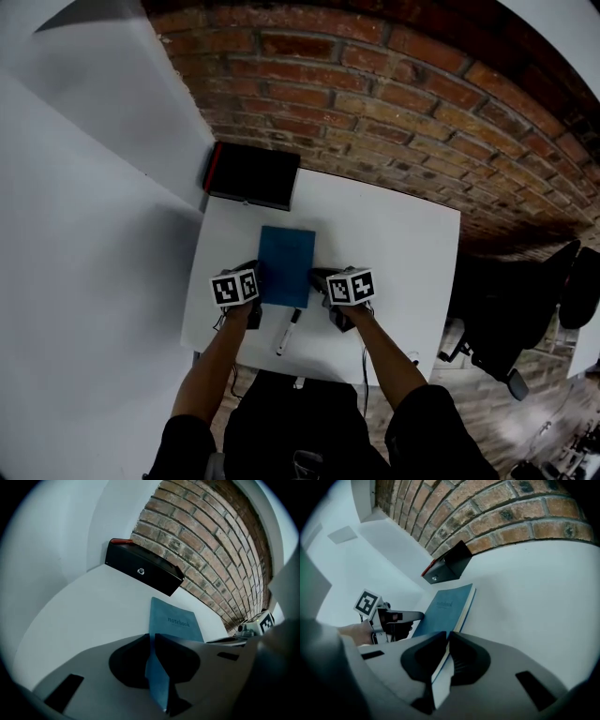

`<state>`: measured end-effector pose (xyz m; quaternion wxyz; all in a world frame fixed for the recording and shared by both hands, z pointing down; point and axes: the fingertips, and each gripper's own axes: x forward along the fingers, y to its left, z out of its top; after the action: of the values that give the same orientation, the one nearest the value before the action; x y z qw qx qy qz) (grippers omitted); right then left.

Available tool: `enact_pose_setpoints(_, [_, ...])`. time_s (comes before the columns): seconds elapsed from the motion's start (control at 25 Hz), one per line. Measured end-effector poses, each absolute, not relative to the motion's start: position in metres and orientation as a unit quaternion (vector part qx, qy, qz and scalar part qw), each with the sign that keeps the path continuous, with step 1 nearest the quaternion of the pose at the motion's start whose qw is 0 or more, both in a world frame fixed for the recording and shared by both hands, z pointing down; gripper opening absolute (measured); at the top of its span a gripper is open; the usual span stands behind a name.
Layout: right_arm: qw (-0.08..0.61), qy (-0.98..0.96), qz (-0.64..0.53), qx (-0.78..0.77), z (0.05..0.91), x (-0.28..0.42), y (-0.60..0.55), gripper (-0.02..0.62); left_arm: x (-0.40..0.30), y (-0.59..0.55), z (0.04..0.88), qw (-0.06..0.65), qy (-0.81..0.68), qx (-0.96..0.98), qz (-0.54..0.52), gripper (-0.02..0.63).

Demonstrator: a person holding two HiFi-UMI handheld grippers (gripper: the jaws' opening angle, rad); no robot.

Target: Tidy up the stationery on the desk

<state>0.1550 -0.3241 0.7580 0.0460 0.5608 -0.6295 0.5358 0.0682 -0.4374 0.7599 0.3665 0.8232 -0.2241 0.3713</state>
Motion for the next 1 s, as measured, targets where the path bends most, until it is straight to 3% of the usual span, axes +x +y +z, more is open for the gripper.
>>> enact_pose_setpoints(1.0, [0.054,-0.625,0.552,0.549,0.765,0.095,-0.309,0.040,0.020,-0.431,0.761,0.348,-0.202,0.827,0.393,0.046])
